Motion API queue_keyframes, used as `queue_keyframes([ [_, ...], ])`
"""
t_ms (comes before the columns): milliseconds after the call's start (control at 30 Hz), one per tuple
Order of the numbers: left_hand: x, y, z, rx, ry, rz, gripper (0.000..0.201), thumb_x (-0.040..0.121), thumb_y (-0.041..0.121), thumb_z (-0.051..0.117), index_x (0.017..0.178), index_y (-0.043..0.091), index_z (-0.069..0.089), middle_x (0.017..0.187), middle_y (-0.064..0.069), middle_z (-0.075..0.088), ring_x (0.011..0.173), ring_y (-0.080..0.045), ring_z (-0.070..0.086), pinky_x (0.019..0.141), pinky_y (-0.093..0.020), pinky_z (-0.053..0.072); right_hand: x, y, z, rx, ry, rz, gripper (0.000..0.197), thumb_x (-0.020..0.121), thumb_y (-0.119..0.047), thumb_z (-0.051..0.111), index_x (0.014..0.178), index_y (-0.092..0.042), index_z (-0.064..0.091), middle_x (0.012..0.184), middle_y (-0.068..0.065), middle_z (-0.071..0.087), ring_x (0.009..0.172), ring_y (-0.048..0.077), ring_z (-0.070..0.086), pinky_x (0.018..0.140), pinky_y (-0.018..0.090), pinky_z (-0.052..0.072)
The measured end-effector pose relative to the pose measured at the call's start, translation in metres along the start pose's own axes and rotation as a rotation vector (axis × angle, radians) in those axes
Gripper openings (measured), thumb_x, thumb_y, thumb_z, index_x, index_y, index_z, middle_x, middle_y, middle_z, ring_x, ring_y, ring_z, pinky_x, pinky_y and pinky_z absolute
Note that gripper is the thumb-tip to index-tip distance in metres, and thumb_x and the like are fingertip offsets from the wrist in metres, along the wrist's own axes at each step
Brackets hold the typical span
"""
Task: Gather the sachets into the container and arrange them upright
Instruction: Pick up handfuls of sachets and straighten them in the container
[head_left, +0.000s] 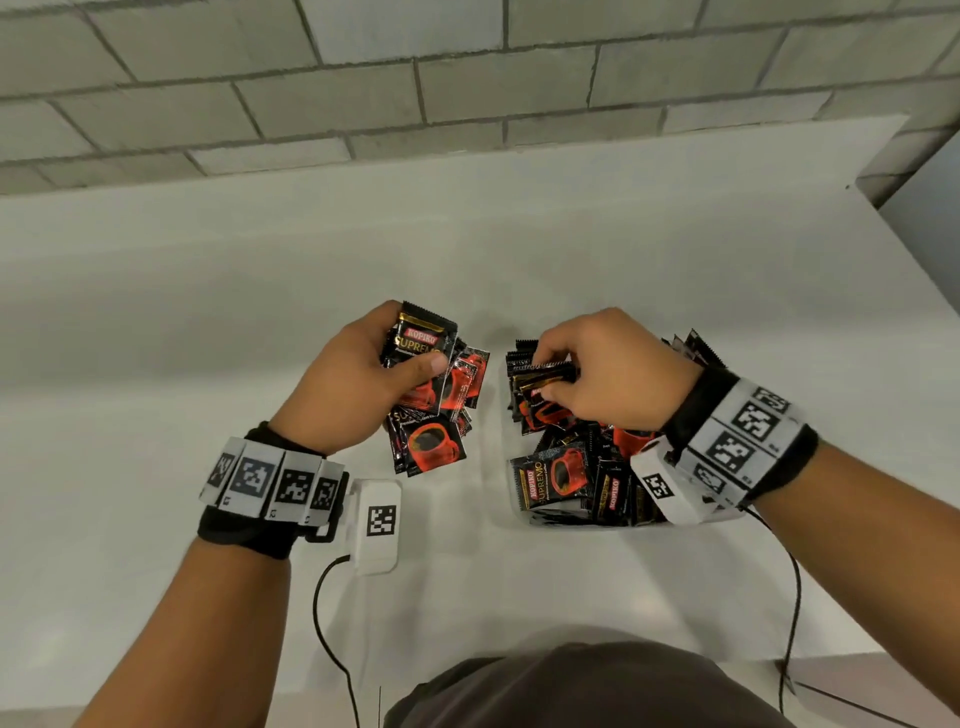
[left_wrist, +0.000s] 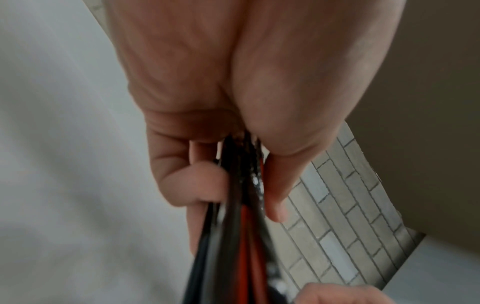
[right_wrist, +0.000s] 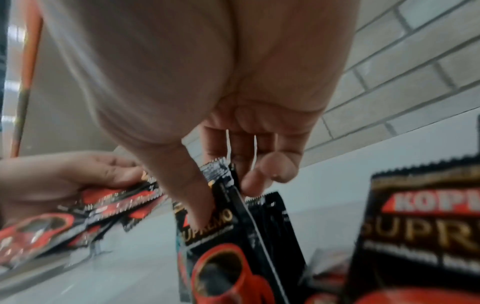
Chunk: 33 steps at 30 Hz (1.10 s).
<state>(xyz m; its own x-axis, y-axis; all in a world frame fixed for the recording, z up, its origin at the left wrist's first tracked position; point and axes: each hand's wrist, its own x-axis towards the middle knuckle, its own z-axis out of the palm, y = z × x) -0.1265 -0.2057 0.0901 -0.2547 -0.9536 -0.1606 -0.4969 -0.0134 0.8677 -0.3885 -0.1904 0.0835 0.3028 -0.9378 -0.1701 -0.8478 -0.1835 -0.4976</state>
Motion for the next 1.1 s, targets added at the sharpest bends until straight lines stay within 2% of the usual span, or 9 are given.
queue_keyframes([
  [67,-0.001,0.001,0.002,0.033,-0.046,-0.005,0.023,0.092,0.026,0.075,0.112,0.024,0.065,0.098,0.004,0.077,0.085,-0.017,0.076,0.087,-0.052,0.06,0.005,0.0,0.01,-0.042,-0.002,-0.032,0.021,0.088,-0.023,0.071,0.109,-0.023,0.071,0.101,-0.003,0.063,0.086,0.017,0.059,0.078,0.032,0.05],
  [167,0.0,0.003,0.004,0.066,-0.116,0.012,0.027,0.091,0.029,0.075,0.116,0.025,0.066,0.101,0.005,0.077,0.087,-0.016,0.076,0.087,-0.052,0.06,0.01,-0.001,0.017,-0.088,-0.001,-0.046,0.021,0.089,-0.024,0.069,0.11,-0.019,0.069,0.098,-0.001,0.051,0.082,0.017,0.051,0.073,0.031,0.044],
  [267,0.002,0.006,0.006,0.092,-0.156,0.029,0.03,0.091,0.032,0.075,0.119,0.026,0.066,0.103,0.005,0.076,0.088,-0.015,0.076,0.087,-0.051,0.06,0.012,0.002,0.02,-0.109,-0.013,-0.04,0.021,0.09,-0.027,0.07,0.109,-0.018,0.068,0.095,-0.003,0.047,0.083,0.018,0.052,0.071,0.028,0.04],
  [400,0.007,0.009,0.008,0.108,-0.179,0.039,0.029,0.092,0.03,0.074,0.119,0.025,0.065,0.101,0.005,0.077,0.087,-0.014,0.076,0.086,-0.047,0.061,0.011,0.005,0.025,-0.097,-0.026,-0.021,0.034,0.088,-0.032,0.073,0.118,-0.017,0.064,0.1,-0.005,0.044,0.085,0.017,0.052,0.077,0.029,0.045],
  [500,0.01,0.01,0.007,0.115,-0.173,0.043,0.028,0.092,0.029,0.074,0.118,0.026,0.065,0.102,0.006,0.077,0.087,-0.012,0.076,0.086,-0.043,0.061,0.008,0.004,0.023,-0.067,-0.052,-0.025,0.04,0.085,-0.03,0.077,0.119,-0.021,0.059,0.106,-0.004,0.047,0.085,0.018,0.055,0.079,0.034,0.051],
  [667,0.011,0.007,0.005,0.118,-0.174,0.036,0.03,0.092,0.03,0.074,0.121,0.028,0.065,0.103,0.007,0.077,0.089,-0.011,0.076,0.087,-0.044,0.06,0.004,-0.001,0.02,-0.06,-0.042,-0.087,0.059,0.08,-0.018,0.08,0.125,-0.032,0.046,0.115,-0.004,0.041,0.08,0.022,0.061,0.072,0.039,0.057],
  [867,0.009,0.003,0.0,0.112,-0.163,0.022,0.028,0.091,0.033,0.074,0.117,0.028,0.065,0.101,0.007,0.077,0.086,-0.011,0.076,0.088,-0.046,0.06,0.008,-0.008,0.003,-0.151,-0.037,-0.147,0.039,0.08,-0.02,0.079,0.112,-0.03,0.061,0.111,-0.006,0.046,0.101,0.015,0.047,0.082,0.04,0.052],
  [1000,0.01,0.004,-0.005,0.139,-0.183,0.038,0.024,0.091,0.032,0.075,0.113,0.027,0.066,0.096,0.009,0.077,0.084,-0.01,0.075,0.082,-0.037,0.06,0.01,-0.014,-0.015,-0.158,-0.139,-0.163,0.027,0.083,-0.019,0.075,0.107,-0.028,0.065,0.099,-0.007,0.052,0.089,0.014,0.053,0.078,0.036,0.049],
  [1100,0.01,0.007,-0.009,0.192,-0.319,0.054,0.02,0.091,0.027,0.075,0.109,0.032,0.067,0.093,0.014,0.076,0.082,-0.006,0.074,0.074,-0.022,0.054,0.011,-0.017,-0.015,-0.229,-0.206,-0.19,0.015,0.085,-0.017,0.073,0.096,-0.025,0.066,0.085,-0.013,0.05,0.08,0.012,0.053,0.07,0.03,0.046],
])
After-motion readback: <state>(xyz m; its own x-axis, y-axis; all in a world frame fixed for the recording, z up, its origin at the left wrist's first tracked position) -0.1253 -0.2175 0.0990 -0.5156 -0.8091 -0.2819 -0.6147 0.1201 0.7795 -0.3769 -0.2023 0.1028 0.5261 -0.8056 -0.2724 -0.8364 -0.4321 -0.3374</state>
